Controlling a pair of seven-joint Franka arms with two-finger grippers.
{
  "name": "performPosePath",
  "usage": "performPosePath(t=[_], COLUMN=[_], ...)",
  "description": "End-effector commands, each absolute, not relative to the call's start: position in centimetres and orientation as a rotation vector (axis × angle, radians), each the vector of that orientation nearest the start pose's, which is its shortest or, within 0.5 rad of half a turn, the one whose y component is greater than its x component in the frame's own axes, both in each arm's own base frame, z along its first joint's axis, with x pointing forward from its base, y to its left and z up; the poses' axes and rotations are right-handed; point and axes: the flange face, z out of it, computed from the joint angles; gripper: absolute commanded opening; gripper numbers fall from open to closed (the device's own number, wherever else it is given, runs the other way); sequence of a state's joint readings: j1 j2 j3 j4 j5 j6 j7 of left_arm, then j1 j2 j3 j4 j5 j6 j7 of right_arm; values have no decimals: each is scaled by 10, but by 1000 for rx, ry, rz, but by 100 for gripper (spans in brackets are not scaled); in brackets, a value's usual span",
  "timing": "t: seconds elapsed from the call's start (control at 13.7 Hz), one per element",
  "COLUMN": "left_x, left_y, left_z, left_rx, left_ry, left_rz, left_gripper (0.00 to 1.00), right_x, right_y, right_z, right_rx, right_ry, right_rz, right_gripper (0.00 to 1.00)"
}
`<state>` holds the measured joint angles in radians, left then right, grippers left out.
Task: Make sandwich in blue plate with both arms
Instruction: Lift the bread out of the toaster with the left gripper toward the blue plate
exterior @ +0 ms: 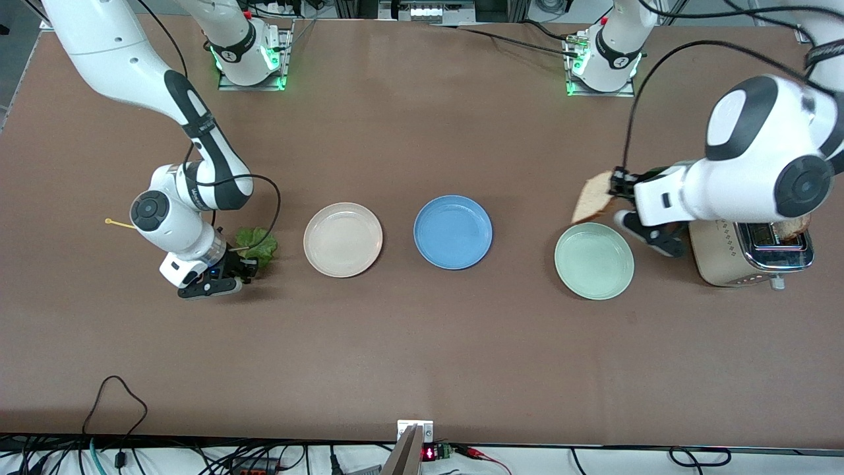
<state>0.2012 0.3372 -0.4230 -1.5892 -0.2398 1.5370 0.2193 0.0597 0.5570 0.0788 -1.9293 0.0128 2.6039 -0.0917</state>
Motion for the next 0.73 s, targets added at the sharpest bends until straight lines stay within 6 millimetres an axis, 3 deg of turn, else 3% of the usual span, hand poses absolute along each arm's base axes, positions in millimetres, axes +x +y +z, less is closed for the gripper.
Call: performPosePath(t=[0.0,0.15,0.44,0.51,0.66], left_x=[614,627,642,644,643], left_y=[-148,-156,-175,-179,-190], left_z=[416,394,345,326,290], left_rx=[-3590,-3739,-4030,-4082,-4127], left_ry=[591,496,244,249,324], left_rz=[688,692,789,820,723], left_gripper=[1,1,0,0,0], right_x=[630,631,625,626,631], right_y=[88,91,132,138,147], right_z=[250,275,349,367,392], right_rx=[-3061,-3033,-2866,-2814,-2737], right_ry=[-475,-631,-1084,-1189,-1346], right_rz=[-109,-24,136,176,168], right_gripper=[0,0,0,0,0])
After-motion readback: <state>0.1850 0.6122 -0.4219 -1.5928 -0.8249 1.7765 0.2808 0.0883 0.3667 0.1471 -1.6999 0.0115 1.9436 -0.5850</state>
